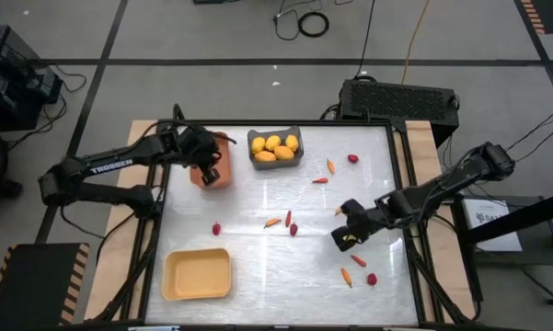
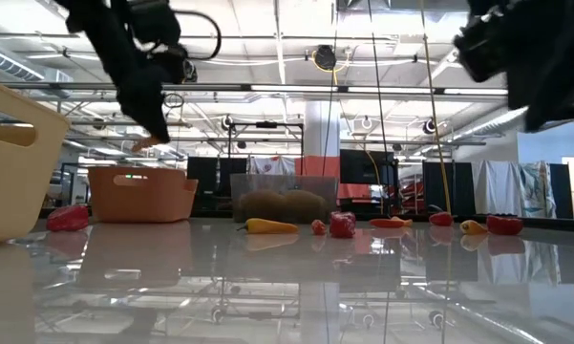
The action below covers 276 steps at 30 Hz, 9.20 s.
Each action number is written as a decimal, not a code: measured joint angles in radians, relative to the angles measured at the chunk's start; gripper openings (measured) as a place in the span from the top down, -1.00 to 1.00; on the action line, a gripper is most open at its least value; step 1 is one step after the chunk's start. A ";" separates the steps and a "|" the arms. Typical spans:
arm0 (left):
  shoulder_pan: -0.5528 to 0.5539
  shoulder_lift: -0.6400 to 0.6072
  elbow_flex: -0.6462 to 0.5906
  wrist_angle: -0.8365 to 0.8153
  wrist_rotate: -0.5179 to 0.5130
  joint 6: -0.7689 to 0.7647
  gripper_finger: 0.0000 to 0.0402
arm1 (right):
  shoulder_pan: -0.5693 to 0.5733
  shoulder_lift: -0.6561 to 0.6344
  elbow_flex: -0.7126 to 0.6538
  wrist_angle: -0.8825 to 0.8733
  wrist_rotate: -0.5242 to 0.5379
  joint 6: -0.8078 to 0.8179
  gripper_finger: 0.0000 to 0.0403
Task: Sort produce into baskets
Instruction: Put the yellow chili pepper into the orange bin
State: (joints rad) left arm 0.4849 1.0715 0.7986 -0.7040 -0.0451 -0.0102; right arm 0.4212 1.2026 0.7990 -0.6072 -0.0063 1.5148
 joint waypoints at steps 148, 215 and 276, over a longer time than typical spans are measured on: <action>0.077 -0.228 0.144 -0.241 -0.180 -0.117 -0.16 | -0.835 0.872 1.270 -0.603 -0.065 -1.527 0.47; 0.077 -0.227 0.144 -0.223 -0.194 -0.290 -0.16 | -1.002 0.551 0.181 0.076 0.055 -0.953 0.86; -0.010 -0.278 0.144 -0.565 -0.147 -0.157 -0.16 | -0.585 1.232 1.368 0.498 0.140 -0.959 0.49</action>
State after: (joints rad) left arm 0.4751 0.7935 0.9428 -1.2686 -0.1917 -0.1673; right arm -0.1634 2.4348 2.1666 -0.1097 0.1336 0.5558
